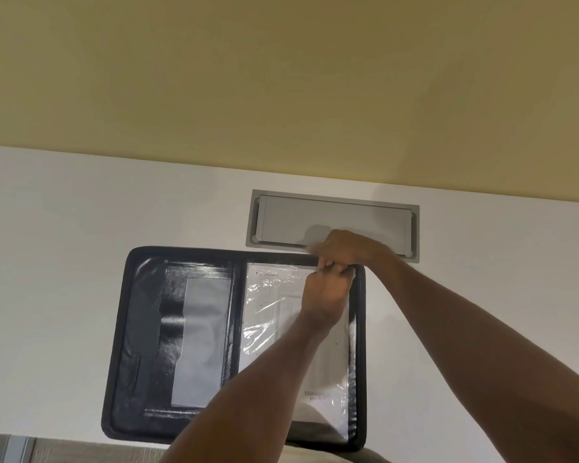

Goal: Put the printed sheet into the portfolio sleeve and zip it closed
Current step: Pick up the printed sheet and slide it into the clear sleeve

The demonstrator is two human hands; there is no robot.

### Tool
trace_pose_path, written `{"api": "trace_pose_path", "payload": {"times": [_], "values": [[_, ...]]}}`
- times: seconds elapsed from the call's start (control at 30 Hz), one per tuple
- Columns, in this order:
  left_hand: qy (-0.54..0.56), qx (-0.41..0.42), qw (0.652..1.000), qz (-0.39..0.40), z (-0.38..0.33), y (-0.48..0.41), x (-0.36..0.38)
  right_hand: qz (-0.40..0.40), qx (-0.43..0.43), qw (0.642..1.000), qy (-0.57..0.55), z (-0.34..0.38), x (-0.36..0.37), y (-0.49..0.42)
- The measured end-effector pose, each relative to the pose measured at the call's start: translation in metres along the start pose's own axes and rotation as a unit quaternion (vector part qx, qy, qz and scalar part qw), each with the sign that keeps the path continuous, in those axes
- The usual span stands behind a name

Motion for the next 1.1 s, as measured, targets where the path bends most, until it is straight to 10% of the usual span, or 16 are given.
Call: {"api": "trace_pose_path", "payload": {"times": [0.43,0.73,1.1], "values": [[0.055,0.065,0.993,-0.080,0.009,0.029,-0.001,0.032,0.018,0.992,0.122,0.004,0.024,0.007],[-0.004,0.019,0.999,0.034,0.118,0.068,-0.048,-0.077,-0.011,0.959,0.273,-0.027,0.016,0.028],[0.004,0.028,0.991,0.132,0.152,0.075,-0.070,-0.164,-0.045,0.977,-0.132,-0.082,0.019,0.037]]}}
Point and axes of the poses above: each hand's wrist, its own y-axis away from the middle knuckle, its own x-axis out of the palm, z = x × y, the point moved 4 cm from there along -y, towards the middle knuckle, and after that the axes turned 8 degrees about x, right-handed, at the moved point
